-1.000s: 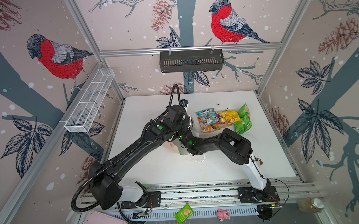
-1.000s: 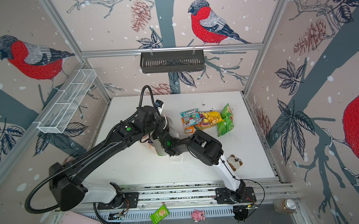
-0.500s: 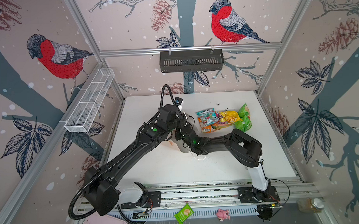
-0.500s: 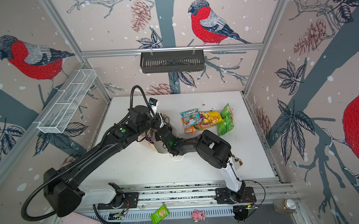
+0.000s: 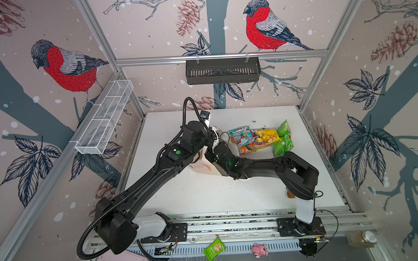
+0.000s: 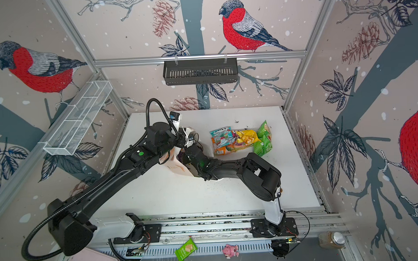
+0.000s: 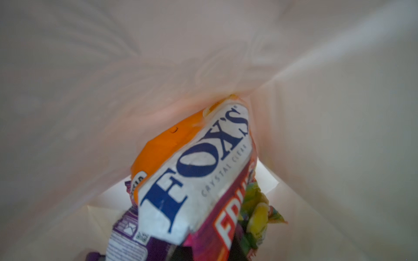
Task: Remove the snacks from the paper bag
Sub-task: 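Close the right gripper on the Fox's Fruits packet inside the bag, then lift the Fox's Fruits packet out with the right gripper while the left holds the bag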
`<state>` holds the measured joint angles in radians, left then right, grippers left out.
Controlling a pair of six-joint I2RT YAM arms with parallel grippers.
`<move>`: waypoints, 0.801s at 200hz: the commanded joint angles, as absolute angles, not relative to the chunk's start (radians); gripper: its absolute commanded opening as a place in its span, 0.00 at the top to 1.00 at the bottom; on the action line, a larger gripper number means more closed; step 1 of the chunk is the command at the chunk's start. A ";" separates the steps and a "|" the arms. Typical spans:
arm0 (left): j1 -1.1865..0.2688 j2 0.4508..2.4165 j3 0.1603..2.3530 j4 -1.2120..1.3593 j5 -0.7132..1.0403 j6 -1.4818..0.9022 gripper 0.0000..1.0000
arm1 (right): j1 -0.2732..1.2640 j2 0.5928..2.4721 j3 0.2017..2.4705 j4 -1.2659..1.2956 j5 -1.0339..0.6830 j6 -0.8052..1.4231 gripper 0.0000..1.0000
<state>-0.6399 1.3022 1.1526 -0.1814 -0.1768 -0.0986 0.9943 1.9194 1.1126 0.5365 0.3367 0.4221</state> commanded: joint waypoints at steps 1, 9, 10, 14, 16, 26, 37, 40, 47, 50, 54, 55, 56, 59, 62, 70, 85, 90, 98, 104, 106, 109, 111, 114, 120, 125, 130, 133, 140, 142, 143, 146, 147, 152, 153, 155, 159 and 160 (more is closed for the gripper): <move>-0.639 1.322 1.153 -0.326 -0.250 -0.091 1.00 | 1.014 1.882 1.134 0.770 0.326 0.326 0.90; -0.640 1.323 1.153 -0.327 -0.255 -0.088 1.00 | 1.016 1.880 1.132 0.769 0.339 0.320 0.89; -0.640 1.322 1.153 -0.327 -0.256 -0.088 1.00 | 1.016 1.880 1.131 0.770 0.341 0.320 0.90; -0.640 1.324 1.154 -0.327 -0.262 -0.087 1.00 | 1.018 1.878 1.131 0.770 0.347 0.314 0.90; -0.640 1.324 1.156 -0.329 -0.265 -0.087 1.00 | 1.020 1.877 1.129 0.770 0.350 0.310 0.90; -0.640 1.325 1.157 -0.334 -0.273 -0.086 1.00 | 1.023 1.872 1.128 0.769 0.364 0.302 0.90; -0.640 1.327 1.159 -0.342 -0.282 -0.083 1.00 | 1.025 1.862 1.125 0.765 0.370 0.293 0.90; -0.639 1.327 1.161 -0.345 -0.283 -0.083 1.00 | 1.025 1.858 1.126 0.764 0.370 0.290 0.90; -0.640 1.330 1.165 -0.353 -0.289 -0.081 1.00 | 1.025 1.848 1.128 0.756 0.375 0.283 0.90; -0.639 1.331 1.167 -0.356 -0.292 -0.080 1.00 | 1.025 1.843 1.130 0.753 0.376 0.279 0.90; -0.640 1.333 1.168 -0.360 -0.297 -0.081 1.00 | 1.025 1.838 1.132 0.748 0.377 0.273 0.90; -0.639 1.334 1.168 -0.361 -0.297 -0.082 1.00 | 1.025 1.836 1.132 0.746 0.376 0.272 0.90; -0.639 1.334 1.169 -0.363 -0.299 -0.082 1.00 | 1.025 1.834 1.134 0.745 0.376 0.272 0.90; -0.640 1.335 1.170 -0.365 -0.303 -0.083 1.00 | 1.025 1.832 1.135 0.742 0.376 0.269 0.90; -0.640 1.335 1.172 -0.367 -0.308 -0.084 1.00 | 1.024 1.828 1.137 0.739 0.376 0.266 0.90; -0.640 1.332 1.172 -0.370 -0.312 -0.083 1.00 | 1.023 1.817 1.142 0.731 0.375 0.265 0.90; -0.640 1.319 1.162 -0.353 -0.311 -0.082 1.00 | 1.019 1.801 1.151 0.711 0.367 0.268 0.90; -0.640 1.313 1.160 -0.349 -0.311 -0.080 1.00 | 1.020 1.798 1.156 0.705 0.362 0.268 0.90; -0.640 1.305 1.156 -0.341 -0.313 -0.077 1.00 | 1.020 1.794 1.161 0.690 0.359 0.272 0.90; -0.640 1.300 1.152 -0.336 -0.312 -0.075 1.00 | 1.020 1.790 1.164 0.683 0.358 0.273 0.90; -0.640 1.297 1.152 -0.335 -0.312 -0.074 1.00 | 1.020 1.789 1.164 0.681 0.359 0.274 0.90; -0.639 1.296 1.151 -0.333 -0.311 -0.072 1.00 | 1.019 1.788 1.164 0.680 0.358 0.275 0.90; -0.640 1.295 1.151 -0.331 -0.312 -0.071 1.00 | 1.019 1.788 1.165 0.678 0.358 0.275 0.91; -0.640 1.293 1.152 -0.330 -0.312 -0.069 1.00 | 1.019 1.786 1.166 0.676 0.357 0.277 0.91; -0.640 1.290 1.151 -0.328 -0.311 -0.066 1.00 | 1.018 1.783 1.166 0.670 0.359 0.279 0.91; -0.639 1.289 1.152 -0.328 -0.312 -0.064 1.00 | 1.018 1.779 1.165 0.665 0.359 0.281 0.91; -0.638 1.289 1.153 -0.328 -0.313 -0.064 1.00 | 1.018 1.777 1.166 0.660 0.359 0.282 0.91; -0.638 1.287 1.153 -0.327 -0.313 -0.064 1.00 | 1.018 1.776 1.166 0.658 0.359 0.285 0.91; -0.638 1.286 1.153 -0.325 -0.313 -0.063 1.00 | 1.017 1.772 1.165 0.651 0.360 0.290 0.91; -0.638 1.286 1.153 -0.324 -0.313 -0.063 1.00 | 1.017 1.771 1.164 0.650 0.360 0.291 0.91; -0.638 1.285 1.153 -0.323 -0.313 -0.062 1.00 | 1.016 1.770 1.164 0.650 0.360 0.291 0.91; -0.638 1.284 1.153 -0.322 -0.313 -0.060 1.00 | 1.016 1.769 1.164 0.648 0.359 0.293 0.91; -0.638 1.285 1.153 -0.321 -0.313 -0.059 1.00 | 1.016 1.768 1.164 0.647 0.358 0.294 0.91; -0.638 1.284 1.152 -0.319 -0.312 -0.058 1.00 | 1.015 1.766 1.162 0.642 0.356 0.297 0.91; -0.638 1.284 1.152 -0.318 -0.313 -0.058 1.00 | 1.015 1.766 1.163 0.641 0.356 0.298 0.91; -0.637 1.283 1.153 -0.318 -0.313 -0.056 1.00 | 1.014 1.765 1.161 0.640 0.356 0.299 0.91; -0.637 1.284 1.153 -0.318 -0.314 -0.055 1.00 | 1.014 1.763 1.159 0.637 0.354 0.303 0.91; -0.637 1.283 1.153 -0.317 -0.313 -0.055 1.00 | 1.014 1.762 1.159 0.637 0.354 0.303 0.91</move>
<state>-0.6403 1.2881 1.1561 -0.2893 -0.3206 -0.0708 1.0172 1.7859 1.1500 0.5465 0.3534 0.2852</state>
